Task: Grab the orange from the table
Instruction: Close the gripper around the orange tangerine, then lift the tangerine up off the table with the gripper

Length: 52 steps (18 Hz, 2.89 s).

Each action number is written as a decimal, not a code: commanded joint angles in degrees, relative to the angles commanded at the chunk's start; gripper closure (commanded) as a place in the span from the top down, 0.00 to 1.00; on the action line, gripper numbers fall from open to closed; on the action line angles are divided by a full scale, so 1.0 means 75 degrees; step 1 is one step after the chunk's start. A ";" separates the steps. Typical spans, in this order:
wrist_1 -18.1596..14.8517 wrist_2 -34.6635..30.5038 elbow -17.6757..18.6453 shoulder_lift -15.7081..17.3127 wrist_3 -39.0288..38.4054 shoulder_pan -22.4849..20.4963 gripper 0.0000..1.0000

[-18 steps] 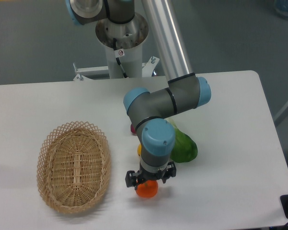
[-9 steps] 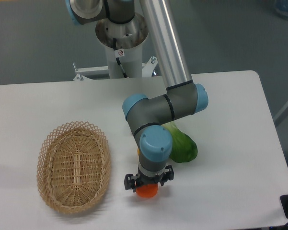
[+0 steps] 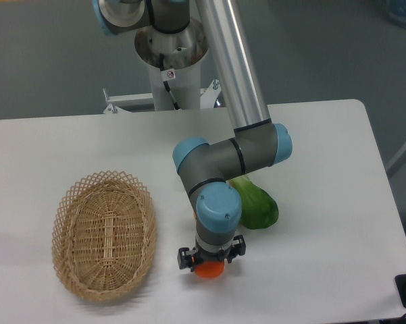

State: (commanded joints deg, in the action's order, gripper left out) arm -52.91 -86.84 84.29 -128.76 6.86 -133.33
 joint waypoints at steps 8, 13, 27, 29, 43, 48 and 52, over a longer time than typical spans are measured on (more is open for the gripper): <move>0.0152 -0.0058 -0.0012 0.0163 0.0105 0.0000 0.73; 0.0152 -0.0678 -0.0094 0.0631 0.0946 0.0000 0.73; 0.0082 -0.0738 -0.0938 0.1804 0.4545 0.0000 0.73; 0.0071 -0.0715 -0.0879 0.1921 0.4769 0.0012 0.73; 0.0047 -0.0727 -0.0785 0.2145 0.4887 -0.0047 0.73; 0.0070 -0.0727 -0.0785 0.2145 0.4840 -0.0047 0.73; 0.0082 -0.0727 -0.0797 0.2121 0.4851 -0.0047 0.73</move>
State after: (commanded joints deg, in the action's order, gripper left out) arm -52.29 -92.29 78.31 -112.85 43.24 -133.68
